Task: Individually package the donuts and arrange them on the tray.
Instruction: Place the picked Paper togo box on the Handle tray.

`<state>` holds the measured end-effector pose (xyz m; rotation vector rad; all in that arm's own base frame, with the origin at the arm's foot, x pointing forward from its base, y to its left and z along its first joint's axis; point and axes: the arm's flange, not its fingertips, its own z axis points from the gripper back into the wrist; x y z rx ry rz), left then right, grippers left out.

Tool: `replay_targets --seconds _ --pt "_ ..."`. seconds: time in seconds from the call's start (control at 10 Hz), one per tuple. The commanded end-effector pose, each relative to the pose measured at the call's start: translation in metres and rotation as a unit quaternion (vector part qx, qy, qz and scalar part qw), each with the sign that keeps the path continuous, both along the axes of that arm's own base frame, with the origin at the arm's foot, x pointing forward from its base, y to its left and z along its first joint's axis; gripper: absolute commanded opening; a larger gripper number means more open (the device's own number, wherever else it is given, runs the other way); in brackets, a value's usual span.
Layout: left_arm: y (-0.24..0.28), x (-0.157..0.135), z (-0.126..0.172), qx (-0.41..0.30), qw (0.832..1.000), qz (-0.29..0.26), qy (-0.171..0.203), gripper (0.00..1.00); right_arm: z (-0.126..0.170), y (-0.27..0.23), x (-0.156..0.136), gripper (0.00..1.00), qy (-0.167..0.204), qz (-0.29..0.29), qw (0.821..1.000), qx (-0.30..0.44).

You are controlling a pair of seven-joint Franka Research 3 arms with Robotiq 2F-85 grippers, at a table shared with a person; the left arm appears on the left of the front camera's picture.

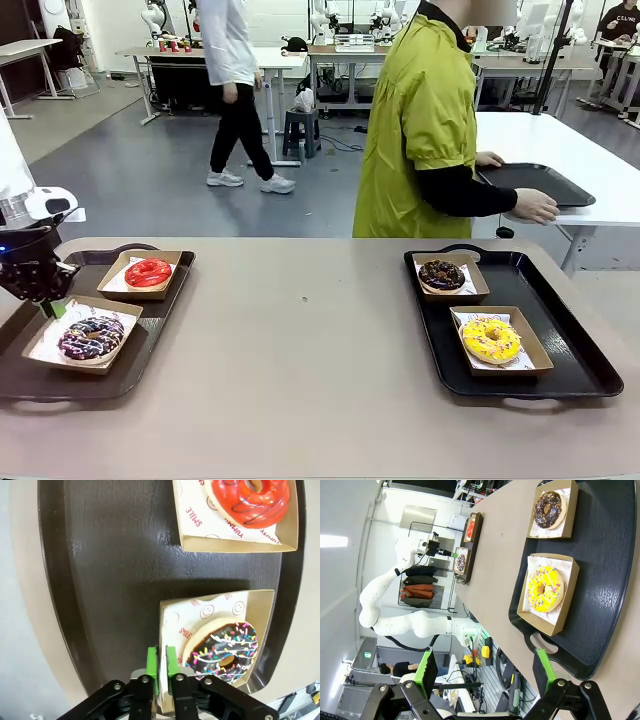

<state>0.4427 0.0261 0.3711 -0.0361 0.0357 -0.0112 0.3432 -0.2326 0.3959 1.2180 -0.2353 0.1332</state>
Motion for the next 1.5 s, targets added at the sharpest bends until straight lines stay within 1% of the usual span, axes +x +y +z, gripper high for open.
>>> replay_targets --seconds 0.0,0.2,0.3,0.4,0.5,0.6,0.7,0.8,0.9,1.0,1.1,1.3,1.4 --pt "0.002 0.002 0.004 -0.011 1.0 -0.012 -0.008 1.0 0.001 -0.001 -0.002 1.0 0.004 0.007 1.0 0.001" --pt "0.005 -0.004 0.016 -0.024 0.999 -0.017 -0.015 1.0 0.001 -0.001 -0.002 1.0 0.004 0.007 1.0 0.001" --pt "0.005 -0.007 0.019 -0.029 0.999 -0.018 -0.017 0.44 0.001 -0.001 -0.002 1.0 0.004 0.007 1.0 0.001" --pt "0.007 -0.009 0.022 -0.032 0.999 -0.02 -0.015 0.51 0.001 -0.001 -0.002 1.0 0.004 0.007 1.0 0.001" --pt "0.007 -0.009 0.024 -0.032 0.999 -0.022 -0.014 0.63 0.001 -0.001 -0.002 1.0 0.004 0.007 1.0 0.001" --pt "0.007 -0.011 0.025 -0.035 0.999 -0.023 -0.012 0.71 0.001 -0.001 -0.002 1.0 0.004 0.007 1.0 0.001" --pt "0.008 -0.013 0.032 -0.051 0.998 -0.029 -0.006 0.71 0.001 -0.001 -0.002 1.0 0.004 0.007 1.0 0.001" --pt "0.014 -0.018 0.051 -0.107 0.994 -0.038 0.0 0.71 0.001 -0.001 -0.002 1.0 0.004 0.007 1.0 0.001" --pt "0.026 -0.028 0.073 -0.179 0.982 -0.057 -0.014 0.71 0.001 -0.001 -0.002 1.0 0.004 0.007 1.0 0.001" --pt "0.044 -0.033 0.092 -0.236 0.969 -0.063 -0.031 0.71 0.001 -0.001 -0.002 1.0 0.004 0.007 1.0 0.001" --pt "0.068 -0.04 0.11 -0.3 0.951 -0.061 -0.052 0.71 0.001 -0.001 -0.002 1.0 0.004 0.007 1.0 0.001" --pt "0.124 -0.054 0.13 -0.413 0.907 -0.04 -0.075 0.71 0.001 -0.001 -0.002 1.0 0.004 0.007 1.0 0.001" --pt "0.152 -0.058 0.128 -0.464 0.882 -0.017 -0.081 0.71 0.001 -0.001 -0.002 1.0 0.004 0.007 1.0 0.001"
